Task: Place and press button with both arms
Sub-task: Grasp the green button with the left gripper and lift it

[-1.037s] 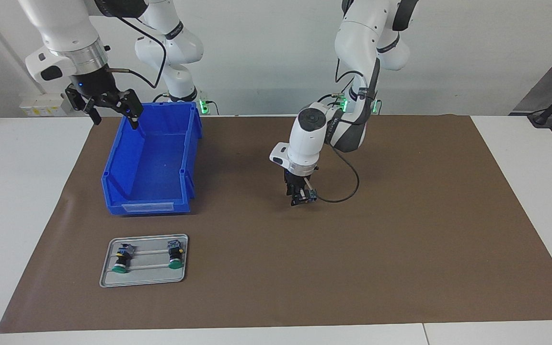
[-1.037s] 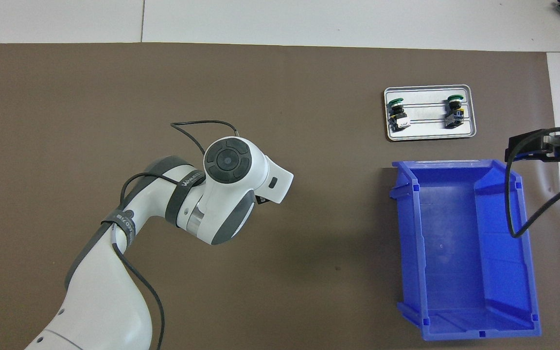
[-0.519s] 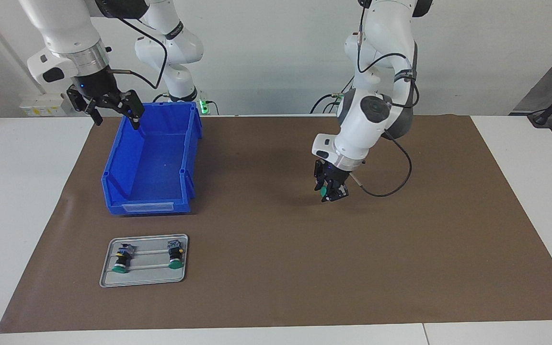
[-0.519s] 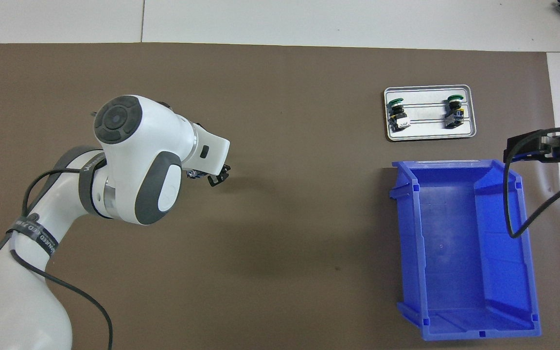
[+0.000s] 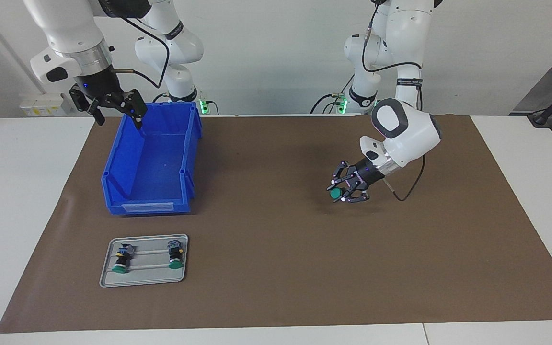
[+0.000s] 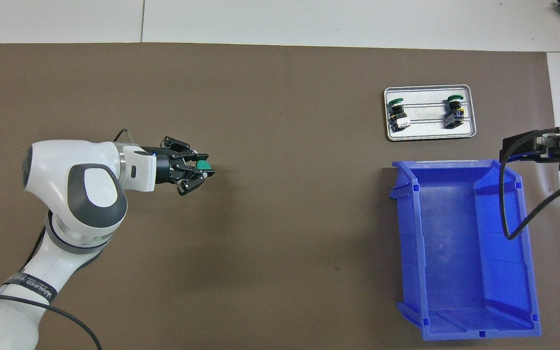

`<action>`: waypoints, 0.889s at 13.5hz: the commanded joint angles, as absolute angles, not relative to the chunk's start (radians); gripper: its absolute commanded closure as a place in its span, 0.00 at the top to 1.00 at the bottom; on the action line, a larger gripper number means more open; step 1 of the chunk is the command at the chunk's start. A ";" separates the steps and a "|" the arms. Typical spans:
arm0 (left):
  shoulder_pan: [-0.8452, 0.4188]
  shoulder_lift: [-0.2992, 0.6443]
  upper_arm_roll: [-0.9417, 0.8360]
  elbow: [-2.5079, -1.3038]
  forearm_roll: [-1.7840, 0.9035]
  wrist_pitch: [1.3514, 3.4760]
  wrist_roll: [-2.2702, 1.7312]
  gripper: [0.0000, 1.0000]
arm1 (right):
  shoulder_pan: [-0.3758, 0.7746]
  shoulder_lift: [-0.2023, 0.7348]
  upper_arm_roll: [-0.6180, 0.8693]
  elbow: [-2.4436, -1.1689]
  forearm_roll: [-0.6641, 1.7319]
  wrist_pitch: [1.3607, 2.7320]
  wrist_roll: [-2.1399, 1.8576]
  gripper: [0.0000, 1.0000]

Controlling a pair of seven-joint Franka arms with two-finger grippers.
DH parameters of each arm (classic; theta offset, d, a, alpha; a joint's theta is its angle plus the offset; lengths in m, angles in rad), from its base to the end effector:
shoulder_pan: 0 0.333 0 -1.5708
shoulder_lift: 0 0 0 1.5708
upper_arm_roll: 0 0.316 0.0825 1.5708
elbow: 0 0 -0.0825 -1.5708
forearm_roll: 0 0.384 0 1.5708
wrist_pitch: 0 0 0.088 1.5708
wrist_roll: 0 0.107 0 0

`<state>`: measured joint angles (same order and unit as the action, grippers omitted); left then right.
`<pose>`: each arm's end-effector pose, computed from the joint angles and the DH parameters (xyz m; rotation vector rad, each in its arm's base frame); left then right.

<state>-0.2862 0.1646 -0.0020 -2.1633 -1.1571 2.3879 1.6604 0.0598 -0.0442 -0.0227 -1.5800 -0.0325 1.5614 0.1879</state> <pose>0.5412 -0.1691 0.3298 2.1165 -1.2710 0.7068 0.5398 0.0162 0.6436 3.1039 -0.2356 0.0451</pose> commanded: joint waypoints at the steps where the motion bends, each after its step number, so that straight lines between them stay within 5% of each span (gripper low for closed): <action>1: -0.308 0.094 -0.011 -2.264 -1.398 2.448 1.825 0.00 | 0.054 -0.044 -0.021 -1.569 -0.009 1.543 0.172 1.00; 6: -0.359 0.118 -0.009 -2.324 -1.897 2.335 2.223 0.00 | 0.054 -0.046 -0.021 -1.569 -0.009 1.543 0.170 1.00; 12: -0.362 0.152 -0.009 -2.411 -2.069 2.133 2.459 0.00 | 0.054 -0.045 -0.021 -1.569 -0.009 1.543 0.170 1.00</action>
